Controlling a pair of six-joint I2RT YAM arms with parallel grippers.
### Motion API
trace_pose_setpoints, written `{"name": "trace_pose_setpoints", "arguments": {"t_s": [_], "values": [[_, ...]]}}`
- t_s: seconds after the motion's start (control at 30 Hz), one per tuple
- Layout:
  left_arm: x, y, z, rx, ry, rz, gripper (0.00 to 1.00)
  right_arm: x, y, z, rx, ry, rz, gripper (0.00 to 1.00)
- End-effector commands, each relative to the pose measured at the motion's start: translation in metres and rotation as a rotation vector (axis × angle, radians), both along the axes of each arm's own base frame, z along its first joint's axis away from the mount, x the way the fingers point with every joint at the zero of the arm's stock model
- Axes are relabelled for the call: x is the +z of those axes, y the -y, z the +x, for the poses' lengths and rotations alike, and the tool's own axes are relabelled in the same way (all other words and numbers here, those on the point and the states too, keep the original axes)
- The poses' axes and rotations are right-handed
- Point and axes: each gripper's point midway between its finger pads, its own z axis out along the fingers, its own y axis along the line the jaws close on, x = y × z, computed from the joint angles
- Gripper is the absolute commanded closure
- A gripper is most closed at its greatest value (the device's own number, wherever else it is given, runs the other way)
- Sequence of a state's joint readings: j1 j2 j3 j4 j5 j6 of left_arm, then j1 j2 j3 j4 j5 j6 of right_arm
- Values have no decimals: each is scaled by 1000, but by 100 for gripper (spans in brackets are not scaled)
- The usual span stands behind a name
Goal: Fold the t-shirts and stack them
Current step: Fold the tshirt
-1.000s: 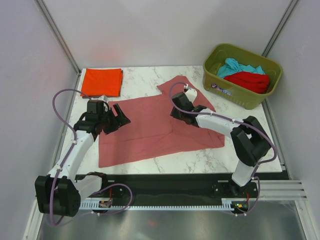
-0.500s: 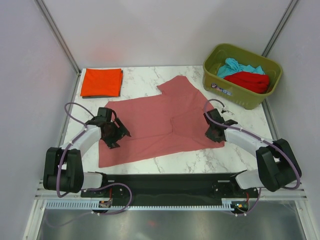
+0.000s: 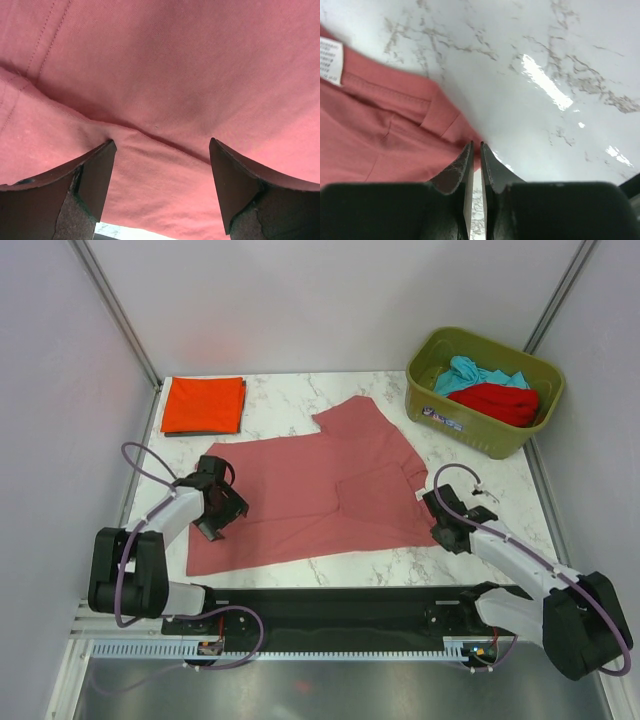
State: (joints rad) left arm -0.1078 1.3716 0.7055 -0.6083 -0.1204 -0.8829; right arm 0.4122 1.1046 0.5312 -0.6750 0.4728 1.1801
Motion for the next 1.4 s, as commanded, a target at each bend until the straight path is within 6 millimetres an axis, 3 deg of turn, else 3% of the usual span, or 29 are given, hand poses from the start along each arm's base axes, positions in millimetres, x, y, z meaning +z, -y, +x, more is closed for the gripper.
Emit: {"name": "trace_pose_setpoints", "arguments": {"t_s": [0.0,0.17,0.23,0.27,0.3,0.37,0.4,0.43,0.47,0.5,0.53,0.57,0.6,0.63,0.67,0.7,0.73,0.77,0.8,0.83,0.87,0.9,0.97,1.0,1.03,1.1,1.13,1.27,1.37], "values": [[3,-23,-17,61,-52,113,16,-3,15,-19,-81,-15,-23,83],[49,-1,11,-30,112,1,16,17,3,-9,-32,63,44,73],[77,-1,32,-101,189,21,16,49,-17,22,120,158,71,59],[86,-2,40,-127,214,23,16,59,-24,33,172,181,68,56],[94,0,47,-154,233,22,16,87,-36,53,248,248,74,55],[116,-5,66,-170,296,37,15,108,-66,86,485,305,64,51],[123,-6,75,-182,324,35,15,147,-77,112,527,385,55,52],[131,-5,88,-201,361,15,15,159,-84,125,571,394,33,51],[136,-13,95,-189,374,9,16,151,-95,141,691,347,-14,50],[141,-11,100,-199,390,-29,16,188,-107,166,735,424,-29,50],[148,-25,110,-159,410,-32,16,174,-115,184,778,378,-60,49],[151,-29,114,-149,421,-37,16,178,-120,196,843,379,-89,48],[152,-34,118,-138,424,-43,16,204,-128,216,875,437,-101,48],[154,-44,124,-113,431,-60,16,187,-137,232,917,405,-101,46],[152,-50,127,-95,427,-68,16,187,-145,242,961,409,-91,43],[149,-56,130,-82,420,-81,16,208,-161,256,1055,473,-62,40],[150,-56,134,-89,426,-123,17,205,-163,267,1063,460,-70,37],[138,-69,138,-58,395,-144,17,178,-165,284,1073,400,-78,35],[134,-75,141,-49,386,-149,18,194,-168,299,1100,427,-89,34],[133,-89,146,-29,384,-138,18,166,-171,313,1118,371,-79,33],[122,-95,148,-14,356,-143,19,163,-174,321,1138,367,-75,32],[117,-103,150,-1,343,-128,19,177,-176,335,1141,404,-95,32],[110,-119,151,32,324,-86,20,149,-172,352,1139,358,-115,30],[101,-129,150,53,296,-46,20,155,-166,365,1126,380,-127,29],[99,-133,152,49,287,-26,20,131,-165,373,1133,345,-119,28],[89,-143,159,52,267,8,20,125,-159,387,1124,350,-135,27],[84,-144,162,35,259,12,19,107,-156,392,1123,323,-137,24],[58,-131,184,-83,231,-88,13,86,-148,412,1118,342,-105,21],[43,-144,184,-54,185,-31,14,76,-145,428,1105,374,-94,21]]}}
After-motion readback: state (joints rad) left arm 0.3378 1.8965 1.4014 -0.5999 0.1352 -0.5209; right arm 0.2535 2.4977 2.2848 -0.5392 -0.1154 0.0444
